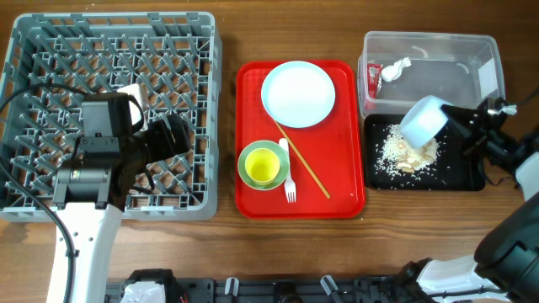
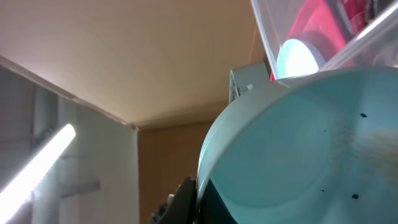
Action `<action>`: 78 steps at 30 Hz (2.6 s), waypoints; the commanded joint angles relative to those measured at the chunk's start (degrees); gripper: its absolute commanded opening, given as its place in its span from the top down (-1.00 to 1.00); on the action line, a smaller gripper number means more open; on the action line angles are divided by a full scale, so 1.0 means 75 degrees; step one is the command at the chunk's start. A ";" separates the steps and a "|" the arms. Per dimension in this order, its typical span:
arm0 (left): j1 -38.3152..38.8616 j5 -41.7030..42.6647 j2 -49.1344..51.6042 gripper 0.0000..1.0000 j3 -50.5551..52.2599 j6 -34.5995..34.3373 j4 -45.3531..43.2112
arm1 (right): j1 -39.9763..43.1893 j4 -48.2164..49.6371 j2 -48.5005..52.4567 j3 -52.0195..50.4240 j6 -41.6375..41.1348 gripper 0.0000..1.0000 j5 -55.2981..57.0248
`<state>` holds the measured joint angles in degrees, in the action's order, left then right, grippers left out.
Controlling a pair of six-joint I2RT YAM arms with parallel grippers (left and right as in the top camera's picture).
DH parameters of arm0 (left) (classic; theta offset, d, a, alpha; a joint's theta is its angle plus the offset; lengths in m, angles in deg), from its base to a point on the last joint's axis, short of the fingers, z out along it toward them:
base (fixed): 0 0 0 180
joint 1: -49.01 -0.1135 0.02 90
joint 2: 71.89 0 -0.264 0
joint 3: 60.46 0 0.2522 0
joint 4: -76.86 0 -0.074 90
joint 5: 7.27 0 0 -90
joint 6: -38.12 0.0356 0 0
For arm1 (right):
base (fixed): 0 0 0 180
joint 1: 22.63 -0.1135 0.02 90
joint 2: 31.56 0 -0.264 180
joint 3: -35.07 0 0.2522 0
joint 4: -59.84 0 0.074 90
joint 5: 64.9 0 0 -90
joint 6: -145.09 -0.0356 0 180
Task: Sort waste into correct bins and load items into the dishwasher rack
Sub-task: 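Tip the blue bowl over the black tray to dump the rice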
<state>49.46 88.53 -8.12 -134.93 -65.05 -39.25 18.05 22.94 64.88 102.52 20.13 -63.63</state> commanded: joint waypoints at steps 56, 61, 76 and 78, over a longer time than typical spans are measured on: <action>-0.0032 -0.0076 -0.0029 -1.00 -0.0137 0.0099 0.0070 | -0.5942 -0.1786 -0.3838 0.0309 -0.0154 0.91 1.1366; -0.0032 -0.0076 -0.0029 -1.00 -0.0137 0.0099 0.0067 | -0.4768 -0.1553 -0.3701 0.0280 0.0411 0.92 0.8472; -0.0032 -0.0073 -0.0029 -1.00 -0.0137 0.0096 0.0073 | -0.1448 -0.1218 -0.0877 0.0221 0.1751 0.92 -0.0562; -0.0032 -0.0073 -0.0029 -1.00 -0.0137 0.0096 0.0073 | -0.1230 -0.1186 -0.0647 0.0178 0.1746 0.91 -0.0195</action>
<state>49.46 88.53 -8.12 -134.93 -65.05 -38.75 6.47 13.81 57.26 103.50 33.72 -57.90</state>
